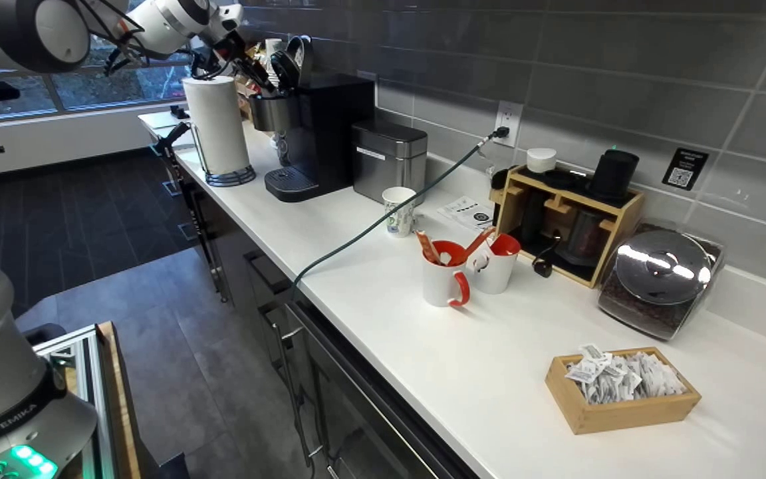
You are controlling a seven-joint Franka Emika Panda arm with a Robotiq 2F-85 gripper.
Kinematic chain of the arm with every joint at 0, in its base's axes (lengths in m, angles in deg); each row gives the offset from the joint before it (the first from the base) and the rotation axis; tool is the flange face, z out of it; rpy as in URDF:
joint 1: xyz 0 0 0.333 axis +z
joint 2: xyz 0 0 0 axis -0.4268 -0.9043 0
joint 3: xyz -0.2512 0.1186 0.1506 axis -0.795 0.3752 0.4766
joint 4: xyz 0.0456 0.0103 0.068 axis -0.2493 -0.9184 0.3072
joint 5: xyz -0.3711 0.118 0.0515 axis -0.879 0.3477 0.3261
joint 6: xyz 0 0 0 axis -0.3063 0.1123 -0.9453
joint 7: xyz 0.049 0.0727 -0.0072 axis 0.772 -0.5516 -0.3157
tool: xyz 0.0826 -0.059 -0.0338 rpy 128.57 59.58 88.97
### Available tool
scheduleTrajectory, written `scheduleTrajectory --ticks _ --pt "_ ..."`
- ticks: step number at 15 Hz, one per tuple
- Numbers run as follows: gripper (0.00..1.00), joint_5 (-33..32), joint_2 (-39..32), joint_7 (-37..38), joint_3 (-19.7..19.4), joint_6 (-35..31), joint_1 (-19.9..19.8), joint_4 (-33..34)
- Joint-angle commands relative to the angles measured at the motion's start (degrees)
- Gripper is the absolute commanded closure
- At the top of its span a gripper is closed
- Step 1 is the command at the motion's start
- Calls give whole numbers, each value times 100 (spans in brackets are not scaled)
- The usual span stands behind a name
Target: Remove the coffee pod from the coffeemaker
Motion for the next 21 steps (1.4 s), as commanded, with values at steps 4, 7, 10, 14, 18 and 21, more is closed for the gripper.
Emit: scheduleTrajectory --ticks 4,7,10,14,18,21 --pt "72 -47 711 34 116 176 87 -543" --pt "72 -3 1205 90 168 206 70 -964" --pt "72 262 1966 131 113 591 -107 -1699" --pt "72 1386 2775 -169 151 703 -740 -2810" --pt "72 1811 3321 -229 53 -476 -1360 -4060" --pt "72 1470 3522 -3 38 -535 -1808 -4922"
